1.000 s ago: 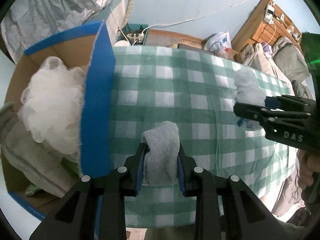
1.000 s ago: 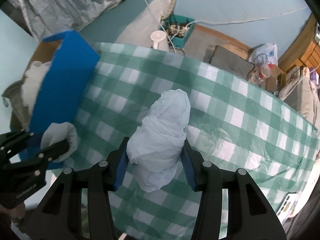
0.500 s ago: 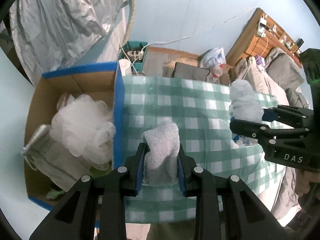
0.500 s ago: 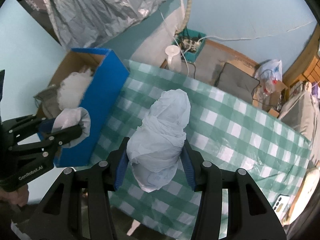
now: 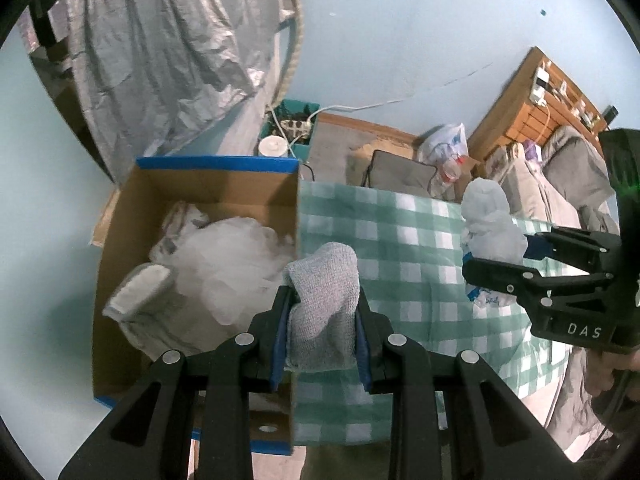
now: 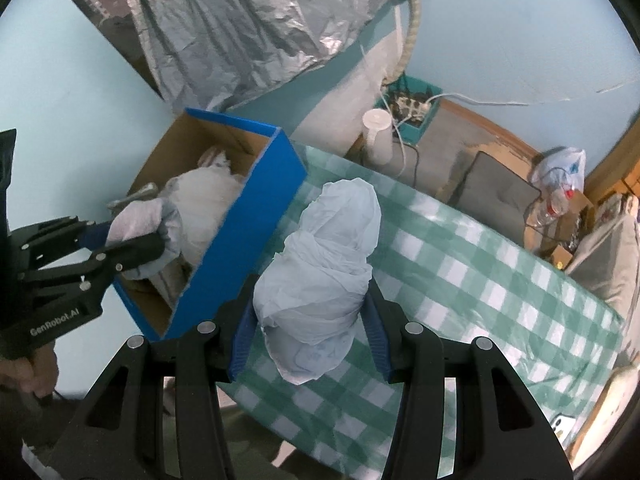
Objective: Organize soft objects
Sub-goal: 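Carry the grey sock and white bag into the box and release both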
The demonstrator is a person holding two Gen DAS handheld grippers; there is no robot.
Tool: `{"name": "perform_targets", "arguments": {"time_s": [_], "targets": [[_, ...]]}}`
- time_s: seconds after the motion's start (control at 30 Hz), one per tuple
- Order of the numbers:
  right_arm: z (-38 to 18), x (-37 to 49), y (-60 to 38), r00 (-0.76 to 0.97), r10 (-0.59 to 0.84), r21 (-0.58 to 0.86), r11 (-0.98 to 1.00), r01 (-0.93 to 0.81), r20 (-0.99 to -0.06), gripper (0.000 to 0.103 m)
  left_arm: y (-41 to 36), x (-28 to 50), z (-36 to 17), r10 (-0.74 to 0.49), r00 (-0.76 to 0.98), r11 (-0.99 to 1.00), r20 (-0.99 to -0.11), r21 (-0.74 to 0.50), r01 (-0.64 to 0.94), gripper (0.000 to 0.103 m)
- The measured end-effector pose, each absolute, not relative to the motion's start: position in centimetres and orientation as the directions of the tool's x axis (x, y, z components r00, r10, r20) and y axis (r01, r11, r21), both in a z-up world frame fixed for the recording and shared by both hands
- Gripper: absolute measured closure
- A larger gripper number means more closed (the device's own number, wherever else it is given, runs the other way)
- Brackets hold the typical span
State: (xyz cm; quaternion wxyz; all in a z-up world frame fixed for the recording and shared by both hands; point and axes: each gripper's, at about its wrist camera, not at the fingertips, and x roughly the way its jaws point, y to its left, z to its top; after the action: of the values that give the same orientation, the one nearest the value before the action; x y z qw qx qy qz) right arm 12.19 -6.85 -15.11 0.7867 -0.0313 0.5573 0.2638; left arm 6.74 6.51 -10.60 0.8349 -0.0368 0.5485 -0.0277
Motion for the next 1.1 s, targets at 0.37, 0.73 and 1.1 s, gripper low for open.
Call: {"name": "perform_targets", "arguments": {"time_s": [0.37,0.73,1.1], "targets": [[-15.0,13.6,-2.0,0.212,0.416,0.27,0.827,-0.494,-0.884,0.054,11.1,7.7,-9.6,-0.073,0.409,0.993,-0.91,-0.103,-0.052,0.074],[-15.6,15.7,3.7,0.173,0.441,0.3,0.801,-0.518,-0.88,0.054,15.2,10.0,-9.5,-0.042,0.415,0.996,-0.909,-0.072,-0.056,0.074],[-17.0,18.3,9.0,0.138,0.428,0.296,0.79,-0.537,-0.893,0.054,18.2,12.6,-11.3,-0.027,0.391,0.997,-0.92,-0.055,-0.059,0.074]]}}
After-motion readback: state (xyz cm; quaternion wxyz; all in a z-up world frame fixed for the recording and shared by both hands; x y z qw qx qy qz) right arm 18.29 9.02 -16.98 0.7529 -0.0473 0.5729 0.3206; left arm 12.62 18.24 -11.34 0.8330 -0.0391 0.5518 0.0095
